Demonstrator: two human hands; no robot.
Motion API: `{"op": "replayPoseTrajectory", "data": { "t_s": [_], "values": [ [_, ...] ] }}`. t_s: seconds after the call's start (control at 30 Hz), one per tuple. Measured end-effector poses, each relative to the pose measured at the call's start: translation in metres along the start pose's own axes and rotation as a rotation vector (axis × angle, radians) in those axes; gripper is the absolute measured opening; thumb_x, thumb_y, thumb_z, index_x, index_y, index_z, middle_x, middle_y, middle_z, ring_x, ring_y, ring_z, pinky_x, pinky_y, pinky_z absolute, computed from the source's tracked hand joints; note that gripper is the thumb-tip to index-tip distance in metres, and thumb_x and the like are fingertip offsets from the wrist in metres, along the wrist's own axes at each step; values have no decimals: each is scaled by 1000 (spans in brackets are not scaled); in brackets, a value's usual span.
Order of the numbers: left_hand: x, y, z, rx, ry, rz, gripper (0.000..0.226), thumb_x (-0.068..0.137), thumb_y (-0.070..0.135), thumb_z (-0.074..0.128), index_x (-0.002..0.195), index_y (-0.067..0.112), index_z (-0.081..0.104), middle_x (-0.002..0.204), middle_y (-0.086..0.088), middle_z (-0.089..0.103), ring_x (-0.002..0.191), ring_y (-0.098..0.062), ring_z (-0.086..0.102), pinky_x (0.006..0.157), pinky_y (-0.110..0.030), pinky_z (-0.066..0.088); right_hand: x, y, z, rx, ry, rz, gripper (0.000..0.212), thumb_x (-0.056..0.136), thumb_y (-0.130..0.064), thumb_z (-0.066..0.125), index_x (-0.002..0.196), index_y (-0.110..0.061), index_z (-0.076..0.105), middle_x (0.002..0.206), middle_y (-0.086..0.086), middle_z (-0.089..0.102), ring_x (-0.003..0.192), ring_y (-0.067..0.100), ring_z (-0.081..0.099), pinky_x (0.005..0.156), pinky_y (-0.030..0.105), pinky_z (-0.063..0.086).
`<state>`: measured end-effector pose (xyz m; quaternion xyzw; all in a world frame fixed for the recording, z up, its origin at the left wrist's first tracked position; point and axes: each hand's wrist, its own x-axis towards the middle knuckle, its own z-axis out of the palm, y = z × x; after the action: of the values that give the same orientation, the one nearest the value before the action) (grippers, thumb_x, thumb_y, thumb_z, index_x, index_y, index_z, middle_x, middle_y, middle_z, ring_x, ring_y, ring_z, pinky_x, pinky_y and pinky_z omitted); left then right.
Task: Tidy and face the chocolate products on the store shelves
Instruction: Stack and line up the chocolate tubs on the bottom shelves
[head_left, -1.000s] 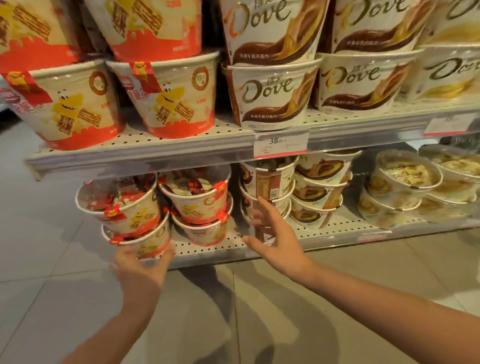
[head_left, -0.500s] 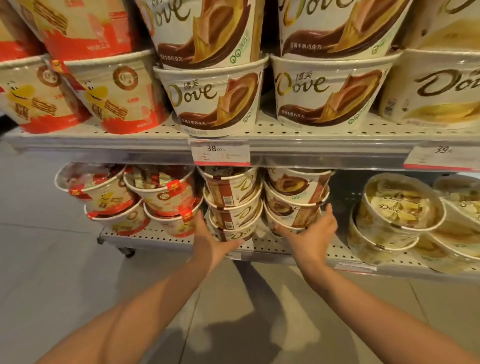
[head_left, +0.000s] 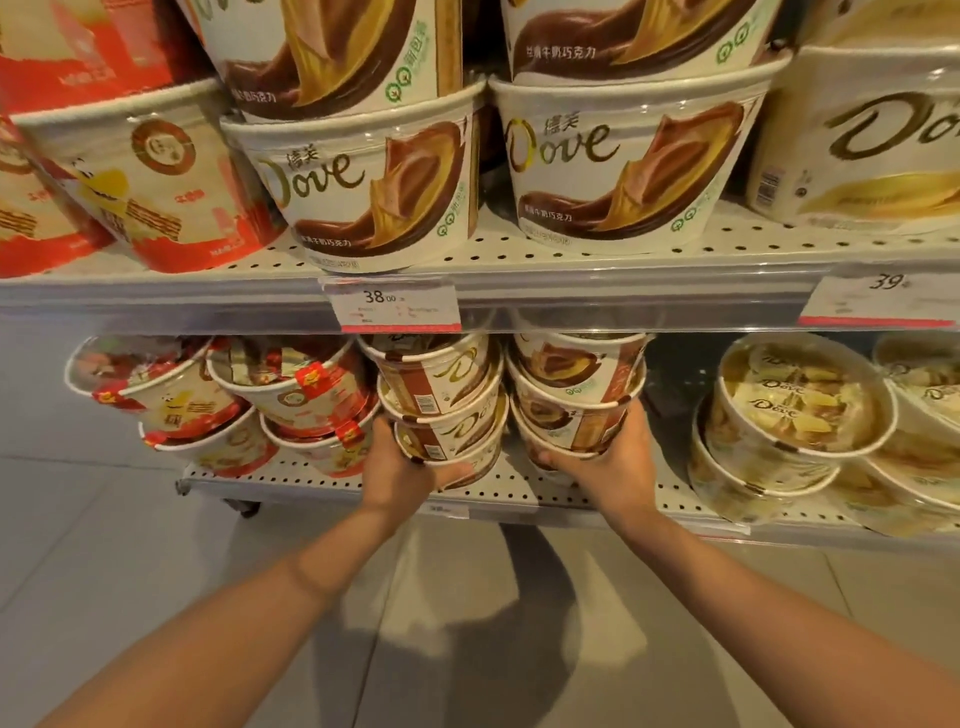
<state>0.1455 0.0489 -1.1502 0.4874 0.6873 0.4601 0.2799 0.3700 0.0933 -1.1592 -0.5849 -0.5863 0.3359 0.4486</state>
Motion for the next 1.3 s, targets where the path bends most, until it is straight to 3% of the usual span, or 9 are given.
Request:
{"op": "replayPoseTrajectory", "data": {
  "t_s": [0.07,0.2,0.4,0.57,0.7,0.87,1.07,1.17,1.3],
  "values": [
    [5,-5,-3,-1,-55,0,107,43,50,89,133,26,35,129,10,56,122,-10,51,102,-42,44,1,0,-3,-20,-18,-1,105,47,-48,87,132,-32,29,135,-5,45,123,13,46,97,30,43],
    [14,-12,-13,-28,-160,53,93,56,16,89,133,23,37,127,8,58,120,-8,53,103,-38,44,0,-3,-7,-55,-23,-31,96,45,-54,85,125,-36,34,129,-7,49,118,11,48,96,33,46],
    [21,-22,-29,-117,-331,42,95,64,14,86,140,25,30,134,6,53,123,-10,51,104,-39,42,-1,4,-16,-29,-67,-64,97,49,-49,86,129,-34,33,127,-11,47,120,11,46,102,37,41],
    [15,-14,-21,-125,-235,3,94,64,11,84,140,23,29,137,4,46,129,-17,43,108,-39,36,-3,-4,-17,6,-108,-1,99,47,-45,88,126,-37,30,127,-13,45,122,10,44,106,45,39],
    [5,-8,-2,-89,0,4,125,40,44,91,142,29,20,145,3,34,134,-16,34,110,-40,31,-4,-10,0,11,59,22,121,43,-44,91,140,-23,22,144,3,29,135,18,29,112,43,31],
    [9,-2,19,-65,166,-45,133,38,47,91,144,26,13,147,-2,28,138,-18,27,114,-41,26,1,-16,10,82,141,67,123,48,-33,92,144,-23,15,145,2,36,135,19,34,111,43,32],
    [15,-7,19,-28,152,-42,125,41,46,90,142,21,21,143,0,39,134,-18,36,111,-42,32,4,-12,3,20,146,84,102,49,-29,91,131,-19,32,131,1,51,123,18,49,100,32,41],
    [16,-7,14,-53,102,-25,121,37,50,89,138,24,28,137,4,47,130,-16,43,107,-44,39,3,-12,1,18,149,73,101,49,-30,91,131,-19,33,131,0,52,122,18,50,100,34,42],
    [18,-6,4,-36,45,7,112,46,37,91,138,22,30,135,4,49,128,-15,43,108,-36,36,4,-10,-7,11,104,63,102,49,-31,91,132,-18,32,131,0,52,122,18,50,98,31,42]
  ]
}}
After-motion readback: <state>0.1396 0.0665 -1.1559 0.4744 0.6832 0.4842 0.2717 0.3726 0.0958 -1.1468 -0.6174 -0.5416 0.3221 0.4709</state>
